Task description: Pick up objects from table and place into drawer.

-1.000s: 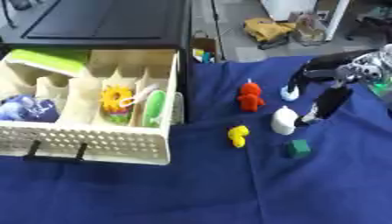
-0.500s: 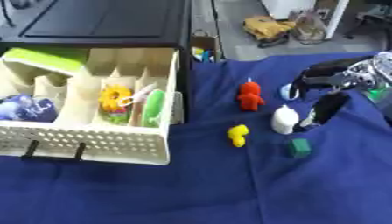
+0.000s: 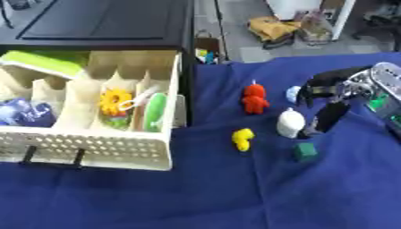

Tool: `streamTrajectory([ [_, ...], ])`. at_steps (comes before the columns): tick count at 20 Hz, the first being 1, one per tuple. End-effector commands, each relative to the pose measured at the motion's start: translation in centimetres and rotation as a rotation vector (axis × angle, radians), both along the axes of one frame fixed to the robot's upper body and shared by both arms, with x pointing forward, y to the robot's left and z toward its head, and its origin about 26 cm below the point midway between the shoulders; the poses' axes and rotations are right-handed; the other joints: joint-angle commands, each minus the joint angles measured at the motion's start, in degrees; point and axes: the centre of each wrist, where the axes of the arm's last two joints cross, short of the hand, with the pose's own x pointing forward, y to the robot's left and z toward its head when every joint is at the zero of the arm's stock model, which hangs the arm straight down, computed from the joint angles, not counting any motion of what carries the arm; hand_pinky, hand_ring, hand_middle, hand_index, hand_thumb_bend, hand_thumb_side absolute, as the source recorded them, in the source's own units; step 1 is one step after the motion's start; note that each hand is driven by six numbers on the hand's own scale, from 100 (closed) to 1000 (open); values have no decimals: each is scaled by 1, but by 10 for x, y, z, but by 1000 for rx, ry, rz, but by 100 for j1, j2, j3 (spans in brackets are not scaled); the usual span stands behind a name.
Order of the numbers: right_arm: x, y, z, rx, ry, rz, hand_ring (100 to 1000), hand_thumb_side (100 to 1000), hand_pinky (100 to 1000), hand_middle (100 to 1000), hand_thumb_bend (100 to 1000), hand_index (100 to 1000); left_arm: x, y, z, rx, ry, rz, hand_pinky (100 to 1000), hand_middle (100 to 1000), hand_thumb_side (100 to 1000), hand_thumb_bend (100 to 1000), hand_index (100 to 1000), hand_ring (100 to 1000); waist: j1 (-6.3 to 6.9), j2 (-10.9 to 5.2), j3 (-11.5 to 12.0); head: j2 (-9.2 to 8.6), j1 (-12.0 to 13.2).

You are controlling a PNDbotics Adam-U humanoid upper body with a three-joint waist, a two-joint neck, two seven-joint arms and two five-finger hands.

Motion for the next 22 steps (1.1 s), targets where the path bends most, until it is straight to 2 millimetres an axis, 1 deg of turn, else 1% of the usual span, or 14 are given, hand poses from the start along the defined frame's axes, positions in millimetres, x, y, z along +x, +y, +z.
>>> streamTrajectory([
  [1, 1, -5, 8, -2, -32, -37, 841, 539, 750, 649, 552, 829, -1, -1, 7, 12, -22, -10, 493, 726, 1000, 403, 818, 713, 6, -87, 15, -83, -37],
  [5, 5, -3, 4, 21, -43, -53, 838, 586, 748, 638, 546, 824, 0, -2, 6, 10, -21, -12, 492, 727, 1000, 403, 818, 713, 17, -80, 24, -94, -57],
  [9, 8, -1, 0, 21, -65, -65, 840, 569, 747, 638, 526, 820, 0, -3, 6, 11, -20, -15, 491, 728, 1000, 404, 819, 714, 16, -66, 21, -97, -81],
  [18, 19, -6, -16, 6, -59, -108, 837, 494, 742, 625, 534, 811, 0, -3, 6, 10, -20, -17, 490, 729, 1000, 403, 820, 715, 18, -39, 37, -119, -107],
  [22, 22, -8, -21, 5, -58, -115, 828, 494, 734, 611, 516, 799, 0, -4, 6, 10, -19, -18, 490, 729, 1000, 398, 820, 716, 23, -27, 46, -119, -112],
])
